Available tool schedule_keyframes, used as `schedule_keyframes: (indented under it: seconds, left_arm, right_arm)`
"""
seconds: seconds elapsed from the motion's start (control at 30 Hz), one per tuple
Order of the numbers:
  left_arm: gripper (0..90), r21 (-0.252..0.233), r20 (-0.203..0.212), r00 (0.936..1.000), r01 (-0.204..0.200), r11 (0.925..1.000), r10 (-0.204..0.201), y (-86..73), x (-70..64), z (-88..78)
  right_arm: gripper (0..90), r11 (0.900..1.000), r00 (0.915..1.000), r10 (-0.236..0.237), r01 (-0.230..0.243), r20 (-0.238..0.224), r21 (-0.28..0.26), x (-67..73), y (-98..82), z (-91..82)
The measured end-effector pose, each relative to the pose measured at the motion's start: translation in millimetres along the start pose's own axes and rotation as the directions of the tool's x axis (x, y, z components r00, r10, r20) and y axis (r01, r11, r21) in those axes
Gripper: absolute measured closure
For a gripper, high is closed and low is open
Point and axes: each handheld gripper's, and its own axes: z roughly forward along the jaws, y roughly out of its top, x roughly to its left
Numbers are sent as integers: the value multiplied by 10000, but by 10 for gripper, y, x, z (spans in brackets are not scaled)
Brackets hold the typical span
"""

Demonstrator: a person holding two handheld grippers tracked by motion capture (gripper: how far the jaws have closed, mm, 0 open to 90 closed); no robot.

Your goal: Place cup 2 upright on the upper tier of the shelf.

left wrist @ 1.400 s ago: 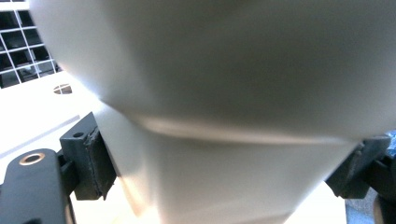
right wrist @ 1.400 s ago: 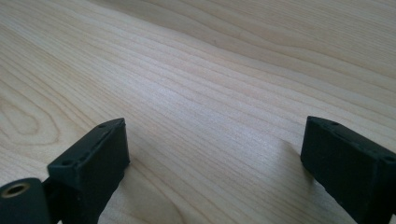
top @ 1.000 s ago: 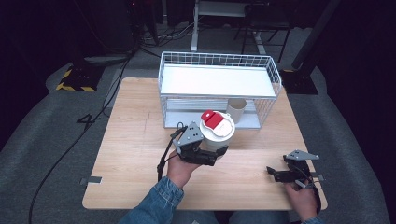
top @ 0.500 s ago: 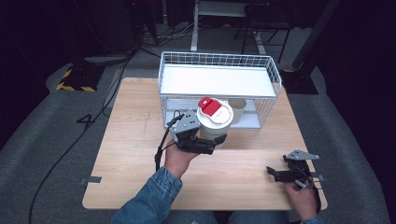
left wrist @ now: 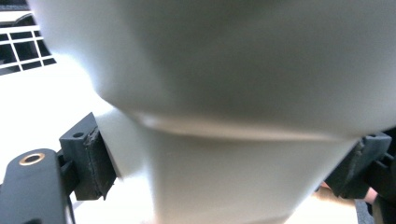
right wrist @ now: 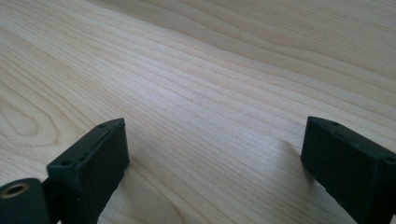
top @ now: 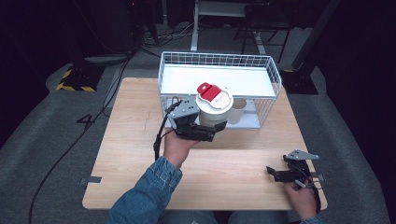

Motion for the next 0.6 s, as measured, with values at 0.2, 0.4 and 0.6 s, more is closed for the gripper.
schedule_keyframes:
  seconds: [0.2, 0.4, 0.6]
  left_arm:
    - [145, -61, -87, 10000, -32, 10000, 32, 145, 76, 37]
    - [145, -107, -265, 9996, -132, 9999, 129, 298, 138, 81]
    - [145, -132, -642, 9977, -249, 9996, 240, 421, 241, 91]
  right_arm:
    - [80, 10000, 10000, -1, 1, 2, -3, 0, 0, 0]
    - [80, 10000, 10000, 3, -3, 4, -1, 0, 0, 0]
    - [80, 10000, 10000, 0, 0, 7, -3, 0, 0, 0]
